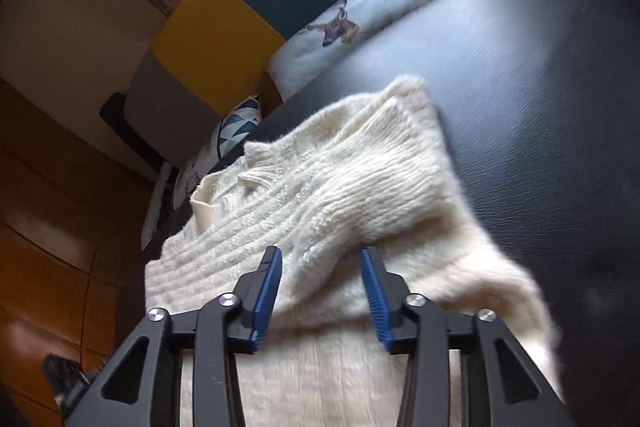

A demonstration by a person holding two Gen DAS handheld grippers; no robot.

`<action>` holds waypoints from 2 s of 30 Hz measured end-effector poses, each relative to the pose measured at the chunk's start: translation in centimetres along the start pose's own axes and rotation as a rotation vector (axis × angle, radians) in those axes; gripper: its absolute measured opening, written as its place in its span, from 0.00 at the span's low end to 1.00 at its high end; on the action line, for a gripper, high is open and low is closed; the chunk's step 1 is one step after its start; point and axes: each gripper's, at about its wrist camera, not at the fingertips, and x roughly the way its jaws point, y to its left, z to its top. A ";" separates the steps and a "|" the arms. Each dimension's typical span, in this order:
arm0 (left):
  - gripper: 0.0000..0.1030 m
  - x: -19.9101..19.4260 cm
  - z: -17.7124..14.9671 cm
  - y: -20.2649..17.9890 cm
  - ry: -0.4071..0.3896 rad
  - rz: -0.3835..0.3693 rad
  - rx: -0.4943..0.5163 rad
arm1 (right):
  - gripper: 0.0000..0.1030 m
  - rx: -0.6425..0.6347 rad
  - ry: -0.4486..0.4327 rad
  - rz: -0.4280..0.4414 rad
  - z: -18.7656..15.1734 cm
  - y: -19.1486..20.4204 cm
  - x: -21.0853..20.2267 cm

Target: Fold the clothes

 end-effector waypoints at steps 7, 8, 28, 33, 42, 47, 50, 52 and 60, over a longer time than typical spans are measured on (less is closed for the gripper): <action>0.23 4.3 4.4 -3.7 0.017 0.091 0.134 | 0.75 -0.127 0.048 -0.063 1.0 2.6 2.0; 0.23 5.4 4.3 -4.0 0.043 0.106 0.152 | 0.75 -0.152 0.060 -0.079 1.2 3.1 2.6; 0.25 7.7 -1.7 -4.9 0.022 0.103 0.321 | 1.00 -0.345 0.457 0.417 3.2 15.4 9.9; 0.29 10.0 -2.7 -4.5 0.111 0.105 0.333 | 1.00 -0.436 0.695 0.537 1.8 25.2 18.8; 0.29 10.1 -2.5 -3.4 0.113 0.040 0.283 | 1.00 -0.577 1.038 0.554 -3.9 30.3 28.3; 0.29 10.2 -2.5 -3.4 0.111 0.044 0.281 | 1.00 -0.404 0.950 0.757 -4.4 30.4 29.0; 0.29 10.4 -2.5 -3.7 0.111 0.053 0.289 | 1.00 -0.229 0.840 0.810 -3.6 28.7 30.4; 0.29 10.4 -2.5 -3.7 0.111 0.052 0.287 | 1.00 -0.209 0.792 0.763 -3.4 27.8 30.5; 0.29 8.3 -0.4 -3.1 0.094 -0.031 0.197 | 1.00 -0.219 0.596 0.536 -1.6 18.8 22.4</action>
